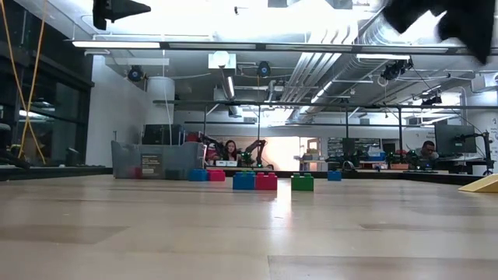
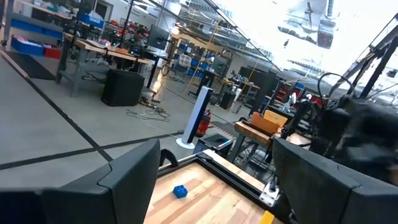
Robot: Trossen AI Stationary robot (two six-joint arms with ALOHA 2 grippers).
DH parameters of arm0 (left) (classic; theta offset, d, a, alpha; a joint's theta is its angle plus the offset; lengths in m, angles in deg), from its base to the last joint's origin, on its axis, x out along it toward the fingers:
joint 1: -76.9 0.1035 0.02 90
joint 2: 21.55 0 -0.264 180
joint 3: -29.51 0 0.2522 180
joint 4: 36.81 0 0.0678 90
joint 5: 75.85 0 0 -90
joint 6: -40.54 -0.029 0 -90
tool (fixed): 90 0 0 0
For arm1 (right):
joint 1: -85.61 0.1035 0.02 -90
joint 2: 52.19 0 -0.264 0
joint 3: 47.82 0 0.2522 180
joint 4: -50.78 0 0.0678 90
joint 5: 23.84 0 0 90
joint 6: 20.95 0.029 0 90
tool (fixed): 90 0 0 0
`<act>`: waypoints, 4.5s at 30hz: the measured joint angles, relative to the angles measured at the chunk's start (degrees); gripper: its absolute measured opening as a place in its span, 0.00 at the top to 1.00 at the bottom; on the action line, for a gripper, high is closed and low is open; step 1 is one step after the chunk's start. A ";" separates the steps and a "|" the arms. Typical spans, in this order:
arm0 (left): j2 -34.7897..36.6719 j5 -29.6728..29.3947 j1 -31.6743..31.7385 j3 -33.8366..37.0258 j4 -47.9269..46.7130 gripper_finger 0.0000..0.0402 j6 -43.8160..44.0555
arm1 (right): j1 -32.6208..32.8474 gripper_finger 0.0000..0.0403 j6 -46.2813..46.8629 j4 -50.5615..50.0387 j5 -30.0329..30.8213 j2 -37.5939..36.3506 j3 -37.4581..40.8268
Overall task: Sort blocks by size
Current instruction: Put the yellow block into the blue bin, then put the right blue game piece into the black bin
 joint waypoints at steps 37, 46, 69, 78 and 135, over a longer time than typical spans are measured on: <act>0.00 0.00 -0.04 0.00 0.31 0.26 5.18 | -25.19 0.45 -56.35 8.76 10.42 24.74 22.21; 0.00 0.68 -0.04 0.00 0.17 0.26 5.18 | -23.69 0.45 -54.02 13.70 11.24 24.74 28.82; 0.00 0.68 -0.02 0.00 0.02 0.26 6.36 | -23.66 0.68 -48.34 15.87 11.44 28.38 28.78; 0.04 -0.28 -0.02 0.00 0.11 0.26 0.78 | -18.18 0.68 -36.45 7.26 -1.40 14.87 16.27; -2.72 2.32 -0.02 0.00 0.07 0.26 19.79 | -51.24 0.19 -36.42 30.98 14.77 17.18 -2.58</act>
